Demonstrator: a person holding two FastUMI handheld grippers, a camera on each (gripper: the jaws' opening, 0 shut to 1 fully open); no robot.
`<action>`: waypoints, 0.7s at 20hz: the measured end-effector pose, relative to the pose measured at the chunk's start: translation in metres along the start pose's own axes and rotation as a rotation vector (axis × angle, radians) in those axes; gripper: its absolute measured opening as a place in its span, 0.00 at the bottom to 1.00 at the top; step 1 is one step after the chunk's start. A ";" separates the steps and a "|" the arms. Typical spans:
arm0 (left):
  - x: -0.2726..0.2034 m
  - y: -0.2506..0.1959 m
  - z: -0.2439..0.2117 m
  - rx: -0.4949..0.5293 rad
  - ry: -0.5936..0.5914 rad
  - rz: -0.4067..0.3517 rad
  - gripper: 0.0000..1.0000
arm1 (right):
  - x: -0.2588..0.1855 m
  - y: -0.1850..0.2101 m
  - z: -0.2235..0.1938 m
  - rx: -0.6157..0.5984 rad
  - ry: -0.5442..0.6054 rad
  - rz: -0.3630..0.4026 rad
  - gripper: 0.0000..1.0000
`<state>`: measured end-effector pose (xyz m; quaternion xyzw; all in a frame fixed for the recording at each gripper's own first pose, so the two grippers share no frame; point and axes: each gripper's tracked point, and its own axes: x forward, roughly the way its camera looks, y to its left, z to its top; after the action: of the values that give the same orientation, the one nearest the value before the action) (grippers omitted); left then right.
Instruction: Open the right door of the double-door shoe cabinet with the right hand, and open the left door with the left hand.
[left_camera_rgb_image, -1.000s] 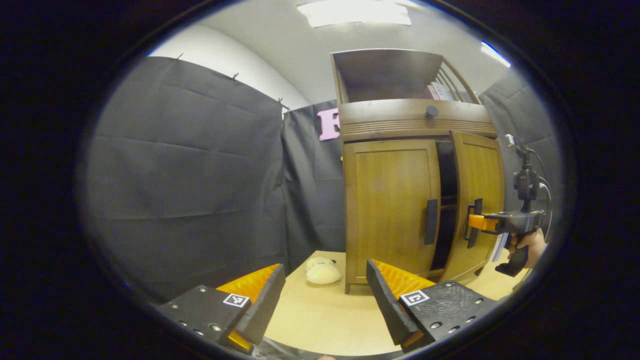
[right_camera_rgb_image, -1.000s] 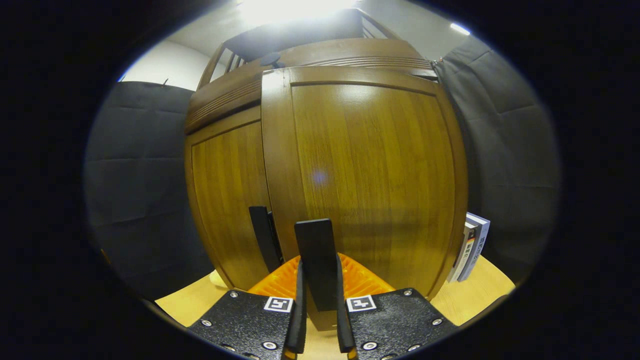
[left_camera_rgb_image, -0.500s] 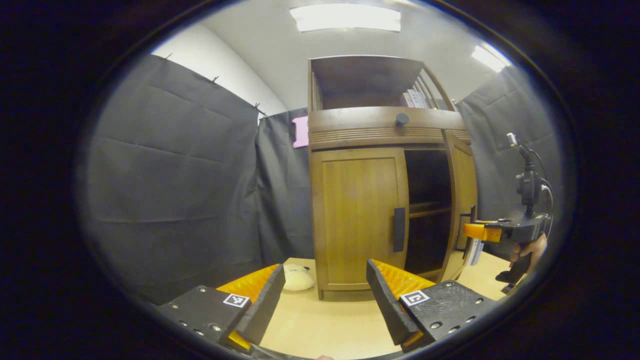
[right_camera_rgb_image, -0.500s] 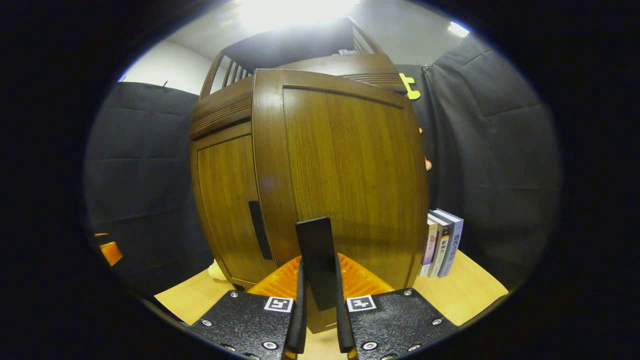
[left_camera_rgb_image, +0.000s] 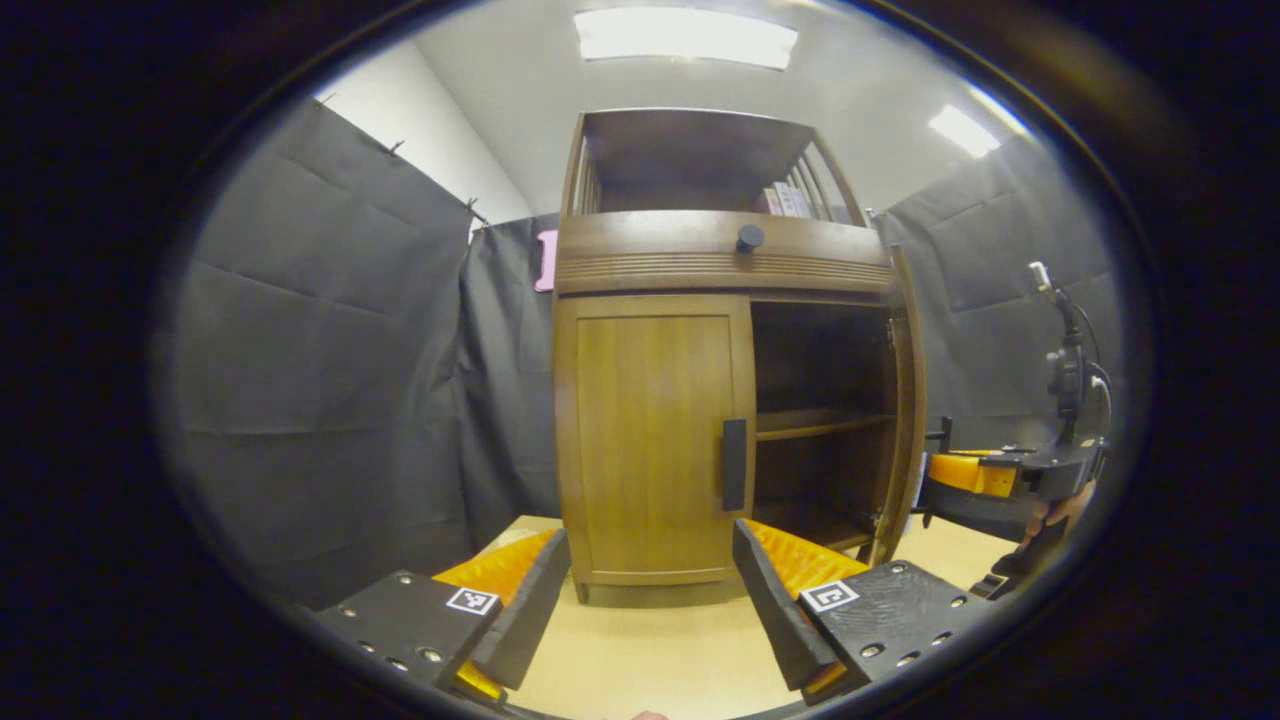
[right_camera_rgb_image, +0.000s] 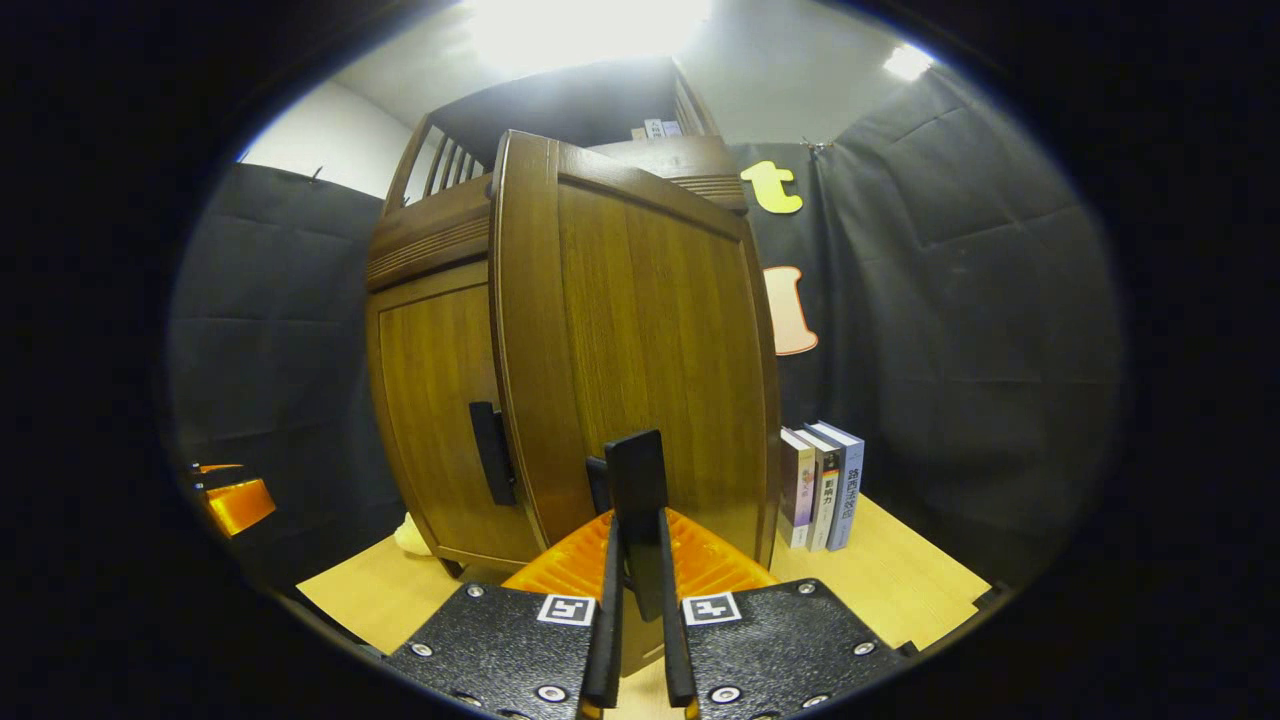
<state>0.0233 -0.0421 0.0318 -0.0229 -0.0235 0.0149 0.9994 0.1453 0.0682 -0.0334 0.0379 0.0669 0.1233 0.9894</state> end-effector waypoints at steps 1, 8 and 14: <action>0.003 0.002 -0.002 0.000 0.000 -0.009 1.00 | -0.001 -0.002 0.001 -0.001 -0.001 -0.007 0.19; 0.033 0.009 -0.009 0.002 0.015 -0.055 0.87 | -0.012 -0.029 0.004 -0.034 -0.015 -0.089 0.18; 0.051 0.010 -0.009 -0.001 0.020 -0.087 0.87 | -0.020 -0.060 0.008 -0.016 -0.018 -0.196 0.17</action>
<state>0.0745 -0.0313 0.0247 -0.0224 -0.0143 -0.0289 0.9992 0.1418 0.0051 -0.0290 0.0244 0.0606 0.0261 0.9975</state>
